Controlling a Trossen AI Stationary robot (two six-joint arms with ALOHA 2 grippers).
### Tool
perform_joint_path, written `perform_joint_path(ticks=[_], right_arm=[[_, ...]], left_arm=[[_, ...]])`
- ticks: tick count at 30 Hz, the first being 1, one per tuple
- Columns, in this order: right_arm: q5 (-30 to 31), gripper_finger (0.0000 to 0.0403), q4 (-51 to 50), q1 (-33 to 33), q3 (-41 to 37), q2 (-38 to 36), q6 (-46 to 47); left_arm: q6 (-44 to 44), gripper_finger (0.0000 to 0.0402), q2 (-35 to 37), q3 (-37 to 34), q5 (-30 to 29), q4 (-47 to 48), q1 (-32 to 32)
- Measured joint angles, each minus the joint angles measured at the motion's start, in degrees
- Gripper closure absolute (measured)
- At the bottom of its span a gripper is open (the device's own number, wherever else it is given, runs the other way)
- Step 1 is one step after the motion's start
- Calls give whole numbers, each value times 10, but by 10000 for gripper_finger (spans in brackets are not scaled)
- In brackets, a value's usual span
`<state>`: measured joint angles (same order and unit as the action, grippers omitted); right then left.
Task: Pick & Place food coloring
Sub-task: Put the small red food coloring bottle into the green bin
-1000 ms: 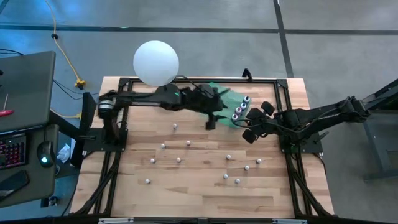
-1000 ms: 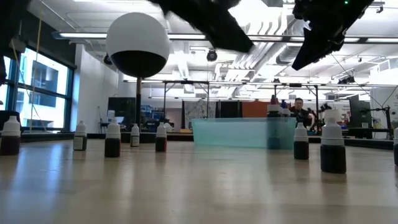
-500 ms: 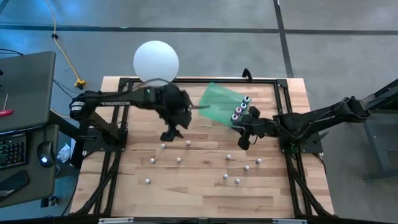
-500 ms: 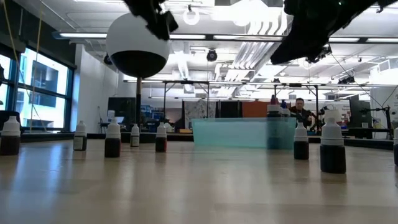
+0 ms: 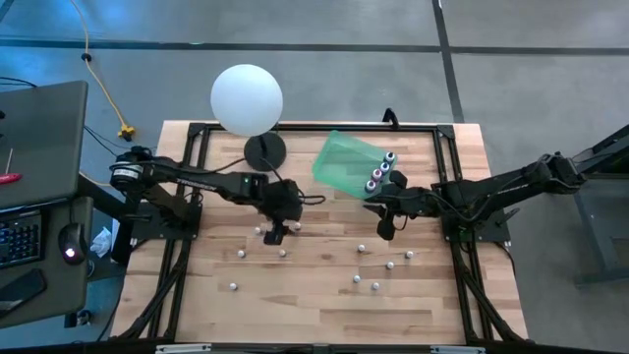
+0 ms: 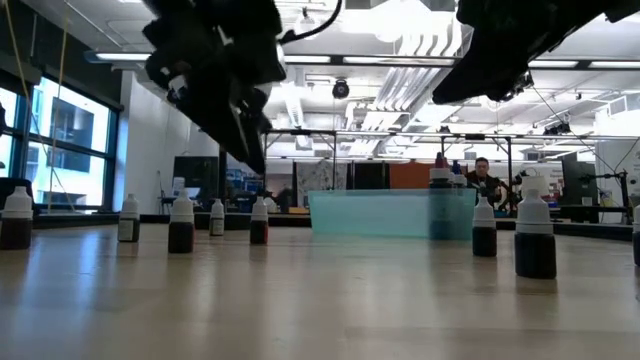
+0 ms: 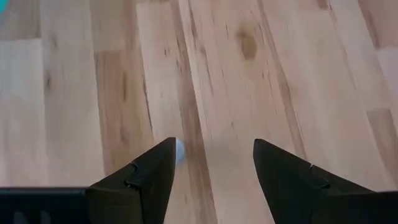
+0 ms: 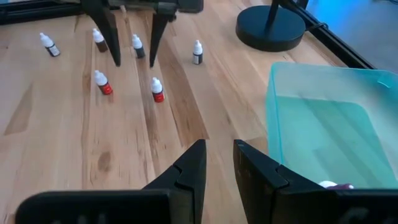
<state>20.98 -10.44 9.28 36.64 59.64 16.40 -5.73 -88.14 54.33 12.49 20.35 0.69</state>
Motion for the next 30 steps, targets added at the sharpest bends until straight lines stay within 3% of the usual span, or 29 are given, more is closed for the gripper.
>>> perform_joint_path(ticks=[6,17,30], right_arm=[[0,329,0,0,0,0,0],[-1,329,2,0,0,0,0],[-2,329,4,0,0,0,-4]], left_arm=[[28,189,-31,-43,1,-115,0],[30,189,-114,-45,-18,-137,0],[26,202,-118,-44,-44,-131,0]])
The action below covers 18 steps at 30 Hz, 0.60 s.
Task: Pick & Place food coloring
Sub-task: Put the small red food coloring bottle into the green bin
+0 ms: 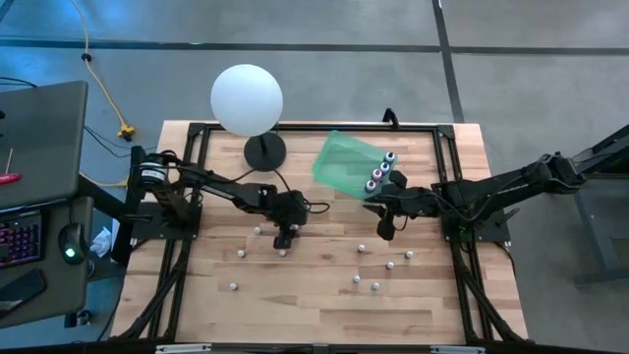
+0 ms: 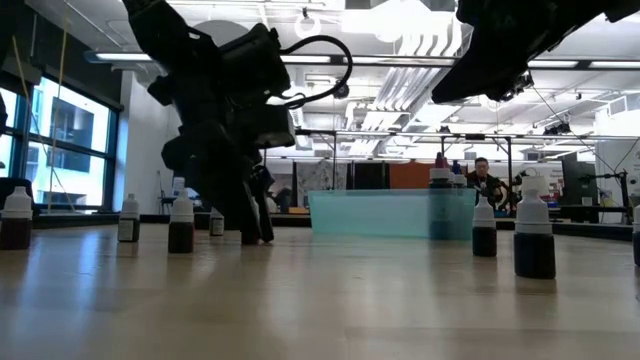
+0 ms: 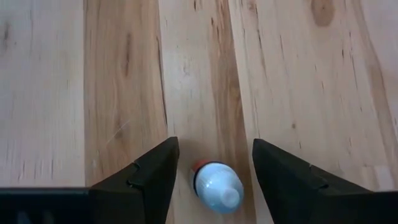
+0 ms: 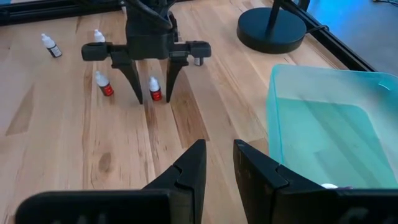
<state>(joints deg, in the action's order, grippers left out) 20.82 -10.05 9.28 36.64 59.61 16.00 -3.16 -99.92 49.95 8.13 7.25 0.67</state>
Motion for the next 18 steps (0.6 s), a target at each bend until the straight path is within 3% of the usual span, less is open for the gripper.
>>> perform_joint_path(ticks=[11,14,18], right_arm=[[19,329,10,0,0,0,-23],[29,329,13,0,0,0,-26],[28,329,13,0,0,0,-26]], left_arm=[[0,338,0,24,-38,2,0],[-11,350,0,71,-46,3,2],[-30,332,1,153,-60,17,16]])
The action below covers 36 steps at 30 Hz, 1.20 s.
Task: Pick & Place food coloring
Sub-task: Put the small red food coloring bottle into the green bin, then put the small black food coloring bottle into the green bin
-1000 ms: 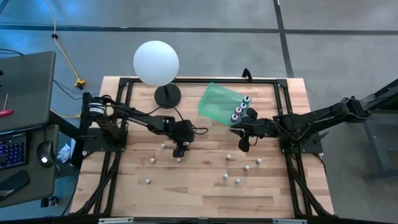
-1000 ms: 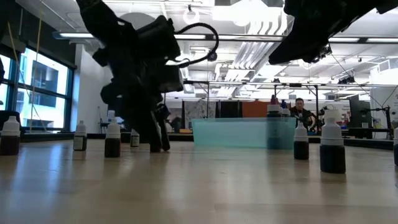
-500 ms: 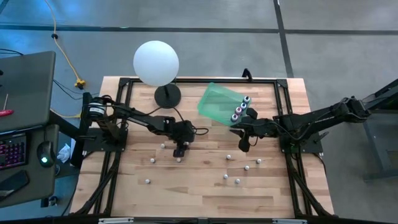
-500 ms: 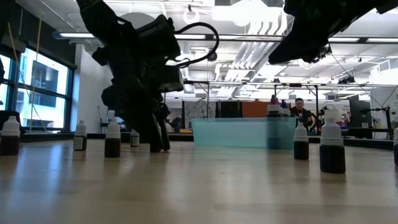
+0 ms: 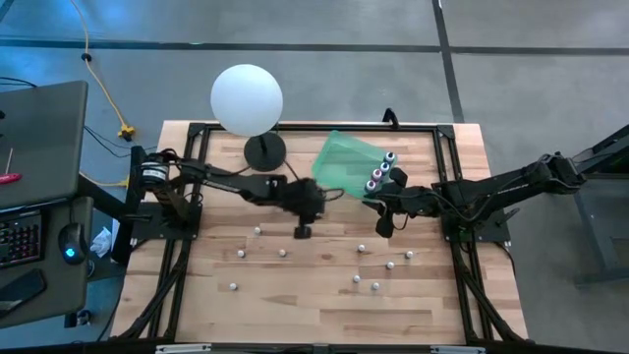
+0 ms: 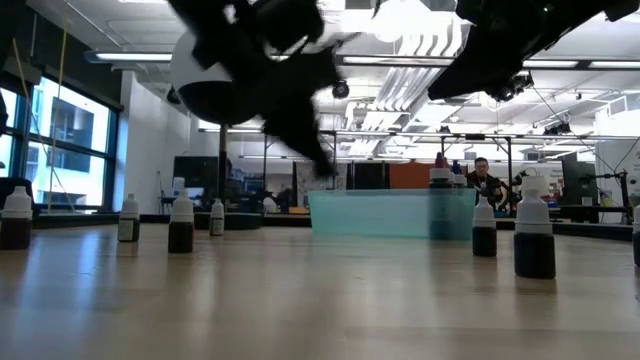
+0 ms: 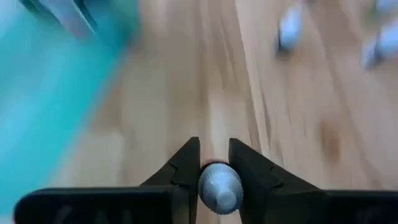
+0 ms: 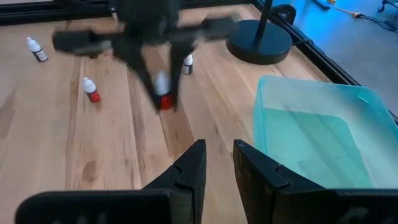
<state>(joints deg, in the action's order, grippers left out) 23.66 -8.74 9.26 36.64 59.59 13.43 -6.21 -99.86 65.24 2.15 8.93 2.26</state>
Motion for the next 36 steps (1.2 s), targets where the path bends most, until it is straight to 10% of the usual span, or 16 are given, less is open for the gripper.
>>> perform_joint_path(ticks=[15,36], right_arm=[[2,329,0,0,0,0,0],[-2,329,-5,-14,0,0,0]], left_arm=[[5,327,-140,210,-42,10,133],[38,260,-204,222,-38,24,192]])
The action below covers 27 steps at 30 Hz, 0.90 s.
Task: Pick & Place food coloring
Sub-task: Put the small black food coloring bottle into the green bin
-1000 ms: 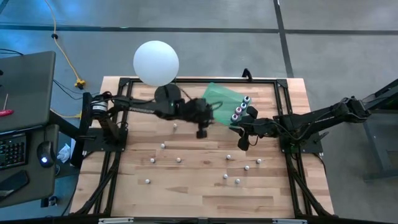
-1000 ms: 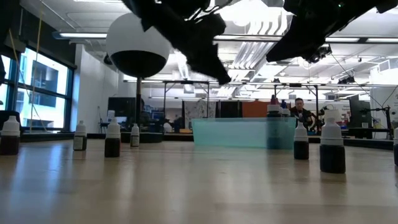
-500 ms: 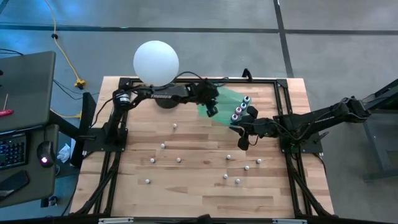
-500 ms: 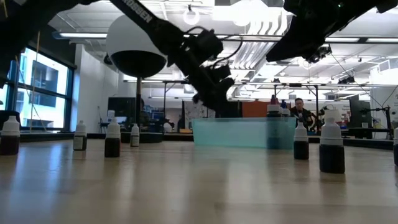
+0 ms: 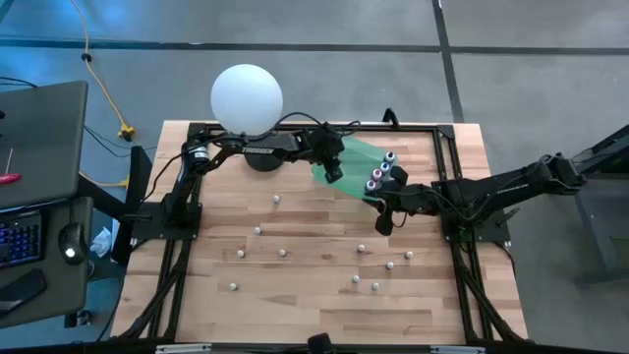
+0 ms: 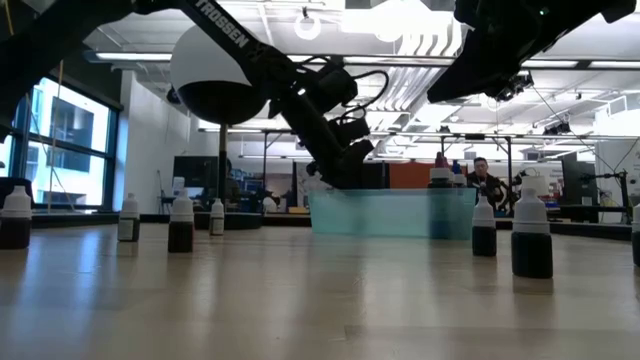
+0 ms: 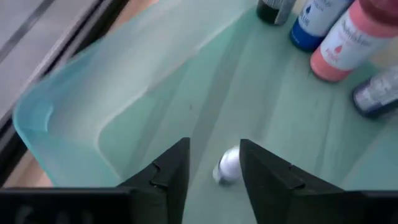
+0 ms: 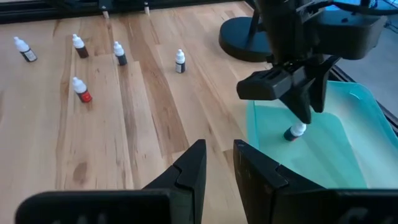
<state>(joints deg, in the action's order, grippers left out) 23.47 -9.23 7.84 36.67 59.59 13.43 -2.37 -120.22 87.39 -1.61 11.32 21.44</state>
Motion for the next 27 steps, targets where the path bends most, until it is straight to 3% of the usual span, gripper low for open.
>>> perform_joint_path(ticks=[3,7,12,15,22,27], right_arm=[[-9,329,0,0,0,0,0],[-77,329,-12,0,0,0,0],[-147,329,-23,1,0,15,0],[-163,329,-19,0,0,57,10],[-337,329,9,-7,0,184,32],[-350,329,28,-9,13,238,31]], left_arm=[[-3,244,0,0,-17,2,-2],[-6,241,29,-1,-15,4,-5],[-26,241,91,0,28,41,-10],[-35,241,140,0,50,74,-13],[-34,241,245,0,55,171,-22],[-34,241,281,0,67,207,-33]])
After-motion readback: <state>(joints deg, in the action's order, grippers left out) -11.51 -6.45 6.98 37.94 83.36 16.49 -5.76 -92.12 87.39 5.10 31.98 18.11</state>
